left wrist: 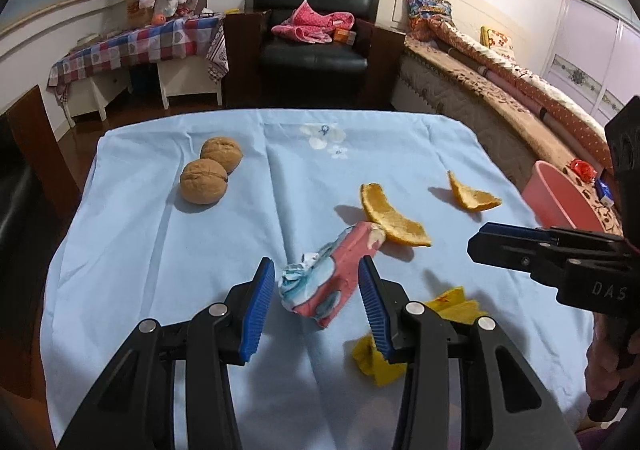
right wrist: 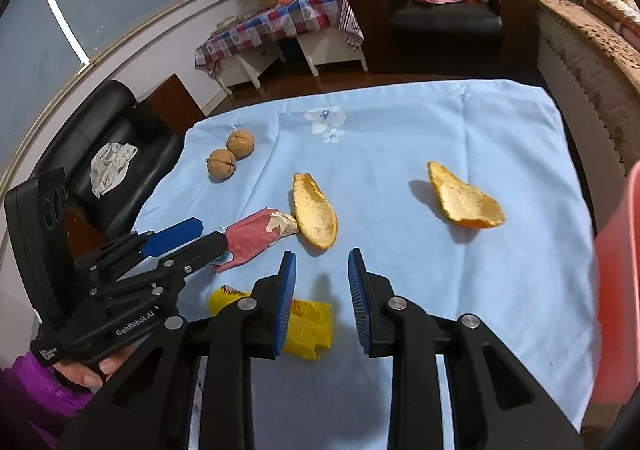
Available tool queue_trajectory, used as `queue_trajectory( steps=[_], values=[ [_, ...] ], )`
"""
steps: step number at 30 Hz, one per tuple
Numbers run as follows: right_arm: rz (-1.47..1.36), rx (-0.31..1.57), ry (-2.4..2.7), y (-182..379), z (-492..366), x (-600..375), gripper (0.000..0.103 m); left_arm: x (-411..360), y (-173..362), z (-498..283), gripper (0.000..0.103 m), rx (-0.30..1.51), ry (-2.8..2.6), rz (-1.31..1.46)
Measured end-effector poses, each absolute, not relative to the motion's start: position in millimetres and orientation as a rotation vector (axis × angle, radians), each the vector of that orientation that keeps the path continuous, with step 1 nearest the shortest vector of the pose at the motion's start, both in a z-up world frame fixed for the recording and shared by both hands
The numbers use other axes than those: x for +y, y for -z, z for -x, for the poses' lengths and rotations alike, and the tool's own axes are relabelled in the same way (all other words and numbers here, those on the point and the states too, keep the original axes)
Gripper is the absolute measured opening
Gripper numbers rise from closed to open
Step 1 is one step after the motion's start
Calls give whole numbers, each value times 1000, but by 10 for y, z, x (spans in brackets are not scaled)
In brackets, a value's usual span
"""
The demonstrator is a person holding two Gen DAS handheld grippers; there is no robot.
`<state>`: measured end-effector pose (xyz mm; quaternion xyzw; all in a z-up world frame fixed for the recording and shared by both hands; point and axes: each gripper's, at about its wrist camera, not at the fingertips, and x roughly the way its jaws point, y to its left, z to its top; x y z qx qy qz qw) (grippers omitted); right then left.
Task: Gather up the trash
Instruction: 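Grasp the pink-white wrapper with the left tool while the right tool grasps an orange peel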
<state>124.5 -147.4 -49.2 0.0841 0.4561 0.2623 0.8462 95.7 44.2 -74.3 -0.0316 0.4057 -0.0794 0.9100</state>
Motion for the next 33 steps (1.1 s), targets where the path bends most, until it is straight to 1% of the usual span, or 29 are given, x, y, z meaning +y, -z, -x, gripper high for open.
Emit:
queue_trajectory(
  steps=[7,8,9,12,15,16,17,26,29,33],
  values=[
    [-148,996,-560,613,-1428,-1332,28,506,907,-1042,43,885,178,78],
    [-147,1000,-557,629,-1455,-1315,28,509,911,-1040,40,888,188,83],
    [-147,1005,-557,649,-1480,-1301,28,511,916,-1040,31,889,201,90],
    [-129,1011,-554,684,-1544,-1247,28,509,919,-1021,23,883,224,102],
    [-117,1010,-549,698,-1585,-1218,28,506,902,-1004,18,875,224,108],
    [-111,1011,-546,708,-1602,-1202,28,515,897,-999,12,874,224,116],
    [-108,1012,-545,718,-1621,-1184,28,527,895,-988,9,875,222,125],
    [-98,1011,-562,779,-1682,-1062,27,628,767,-873,8,848,194,174],
    [-97,1007,-576,765,-1636,-1091,8,646,726,-843,8,841,189,186],
    [-122,1001,-580,711,-1538,-1184,7,660,696,-805,8,838,187,184]
  ],
)
